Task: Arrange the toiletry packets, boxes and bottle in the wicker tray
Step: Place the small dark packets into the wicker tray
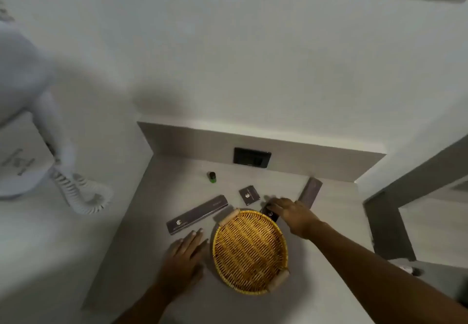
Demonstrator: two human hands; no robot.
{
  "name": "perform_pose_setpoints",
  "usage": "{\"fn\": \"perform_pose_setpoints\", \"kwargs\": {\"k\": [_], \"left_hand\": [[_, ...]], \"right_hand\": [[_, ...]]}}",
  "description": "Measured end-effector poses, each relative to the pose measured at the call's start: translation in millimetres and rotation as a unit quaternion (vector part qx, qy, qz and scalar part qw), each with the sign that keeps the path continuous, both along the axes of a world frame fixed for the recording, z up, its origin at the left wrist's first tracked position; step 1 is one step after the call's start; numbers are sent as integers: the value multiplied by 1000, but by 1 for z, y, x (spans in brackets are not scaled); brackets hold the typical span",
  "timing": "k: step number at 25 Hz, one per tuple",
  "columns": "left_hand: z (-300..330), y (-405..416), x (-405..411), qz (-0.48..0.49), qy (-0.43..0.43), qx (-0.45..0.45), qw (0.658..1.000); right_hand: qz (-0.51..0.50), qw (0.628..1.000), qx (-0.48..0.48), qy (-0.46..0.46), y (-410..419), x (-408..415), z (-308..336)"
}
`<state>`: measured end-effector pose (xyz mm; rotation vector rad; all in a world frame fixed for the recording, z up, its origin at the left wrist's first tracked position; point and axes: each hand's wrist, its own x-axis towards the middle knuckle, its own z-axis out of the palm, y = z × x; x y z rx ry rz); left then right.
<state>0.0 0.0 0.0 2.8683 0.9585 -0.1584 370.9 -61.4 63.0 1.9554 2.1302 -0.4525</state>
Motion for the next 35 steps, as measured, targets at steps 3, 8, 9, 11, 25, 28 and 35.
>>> {"fn": "perform_pose_setpoints", "kwargs": {"k": [3,8,9,11,25,28,35], "left_hand": [[-21,16,10,-21,-2,-13,1000],[-39,18,12,-28,11,-47,998],[-40,18,12,-25,9,-50,998],[-41,18,12,-17,10,-66,998],[-34,17,12,-9,-15,-94,995],[-33,18,12,-15,-20,-96,995],[-32,18,11,-16,-18,-82,996]], "right_hand": [[34,999,-17,-17,22,6,-16],[14,1000,-6,-6,35,6,-35],[-6,1000,-1,-2,36,7,-36],[-63,998,-4,20,36,11,-34],[7,982,-53,181,-23,-93,-22],[53,985,-81,145,-28,-122,-41],[84,987,-35,133,-22,-142,-47]]}}
